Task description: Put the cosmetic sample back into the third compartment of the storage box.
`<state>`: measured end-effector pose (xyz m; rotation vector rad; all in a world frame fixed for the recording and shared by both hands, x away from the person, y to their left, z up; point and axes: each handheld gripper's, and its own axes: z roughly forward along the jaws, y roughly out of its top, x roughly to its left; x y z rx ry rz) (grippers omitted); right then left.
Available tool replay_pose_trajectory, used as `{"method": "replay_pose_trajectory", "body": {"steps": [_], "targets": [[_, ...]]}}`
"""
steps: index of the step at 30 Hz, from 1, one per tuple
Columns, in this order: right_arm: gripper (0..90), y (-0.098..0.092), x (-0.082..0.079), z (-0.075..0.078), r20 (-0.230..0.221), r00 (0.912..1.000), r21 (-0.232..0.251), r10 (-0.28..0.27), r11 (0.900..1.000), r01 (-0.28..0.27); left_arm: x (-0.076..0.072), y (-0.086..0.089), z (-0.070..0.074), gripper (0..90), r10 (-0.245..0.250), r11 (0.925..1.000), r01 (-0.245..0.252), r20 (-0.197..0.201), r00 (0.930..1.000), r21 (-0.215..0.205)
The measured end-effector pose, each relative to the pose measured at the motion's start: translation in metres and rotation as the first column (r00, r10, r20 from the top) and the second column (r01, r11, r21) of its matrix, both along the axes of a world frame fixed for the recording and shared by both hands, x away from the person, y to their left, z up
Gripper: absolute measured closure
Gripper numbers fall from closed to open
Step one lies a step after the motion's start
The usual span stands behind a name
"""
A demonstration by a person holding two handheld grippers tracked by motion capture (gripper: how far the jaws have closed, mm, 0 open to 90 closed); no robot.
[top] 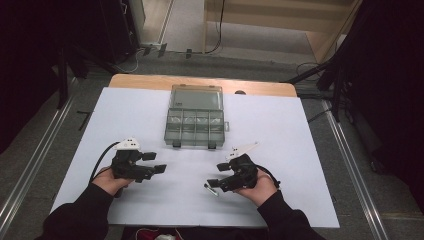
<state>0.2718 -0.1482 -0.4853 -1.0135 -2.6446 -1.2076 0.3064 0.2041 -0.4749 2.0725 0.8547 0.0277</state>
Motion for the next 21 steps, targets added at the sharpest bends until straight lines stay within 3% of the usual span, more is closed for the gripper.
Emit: {"method": "replay_pose_trajectory", "body": {"steps": [21], "targets": [[37.2, 0.016, -0.005, -0.012, -0.010, 0.9985, -0.082, 0.055, 0.995, -0.055, -0.001, -0.002, -0.001, 31.6, -0.010, 0.9998, 0.010, 0.000, 0.9999, 0.020]]}}
